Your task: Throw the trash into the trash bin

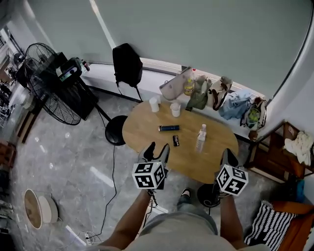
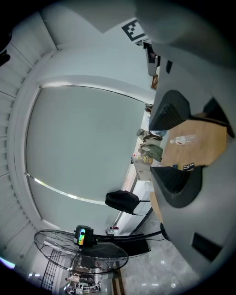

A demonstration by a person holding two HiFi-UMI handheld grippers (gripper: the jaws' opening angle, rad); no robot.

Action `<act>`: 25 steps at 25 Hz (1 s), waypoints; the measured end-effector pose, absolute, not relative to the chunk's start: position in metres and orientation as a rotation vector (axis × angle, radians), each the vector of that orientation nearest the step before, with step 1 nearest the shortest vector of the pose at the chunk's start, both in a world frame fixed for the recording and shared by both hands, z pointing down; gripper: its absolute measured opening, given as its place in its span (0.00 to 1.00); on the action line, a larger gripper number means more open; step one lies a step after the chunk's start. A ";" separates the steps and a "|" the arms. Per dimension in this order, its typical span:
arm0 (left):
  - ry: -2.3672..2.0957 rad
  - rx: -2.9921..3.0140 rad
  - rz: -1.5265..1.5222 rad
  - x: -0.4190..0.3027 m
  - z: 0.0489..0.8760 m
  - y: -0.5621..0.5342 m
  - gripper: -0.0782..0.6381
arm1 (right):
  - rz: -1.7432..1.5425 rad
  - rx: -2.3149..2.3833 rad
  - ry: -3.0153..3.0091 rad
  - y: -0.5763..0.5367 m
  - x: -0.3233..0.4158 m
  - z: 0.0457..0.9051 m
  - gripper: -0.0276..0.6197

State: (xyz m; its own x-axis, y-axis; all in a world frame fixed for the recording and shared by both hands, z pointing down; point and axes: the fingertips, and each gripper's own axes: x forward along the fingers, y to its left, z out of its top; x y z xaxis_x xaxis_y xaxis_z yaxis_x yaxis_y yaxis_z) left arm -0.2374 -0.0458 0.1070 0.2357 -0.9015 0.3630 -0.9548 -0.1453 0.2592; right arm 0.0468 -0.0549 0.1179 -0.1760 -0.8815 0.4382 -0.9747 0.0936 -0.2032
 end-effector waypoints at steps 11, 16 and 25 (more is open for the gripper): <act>-1.617 2.097 0.258 -0.243 0.134 -0.127 0.45 | 0.751 1.838 -2.086 -0.126 0.034 0.148 0.05; -1.523 2.118 0.291 -0.253 0.153 -0.165 0.45 | 0.776 1.898 -2.053 -0.150 0.016 0.150 0.05; -1.355 2.165 0.458 -0.277 0.208 -0.211 0.45 | 0.840 1.929 -1.952 -0.177 -0.012 0.189 0.05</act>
State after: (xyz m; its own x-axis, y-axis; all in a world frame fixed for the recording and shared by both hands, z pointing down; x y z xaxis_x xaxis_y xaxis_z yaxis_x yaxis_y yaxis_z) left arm -0.2768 -0.2108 0.2076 0.4366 -0.7162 0.5445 -0.8997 -0.3484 0.2630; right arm -0.0117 -0.1769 0.1893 -0.0765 -0.8189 0.5688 -0.9760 -0.0550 -0.2105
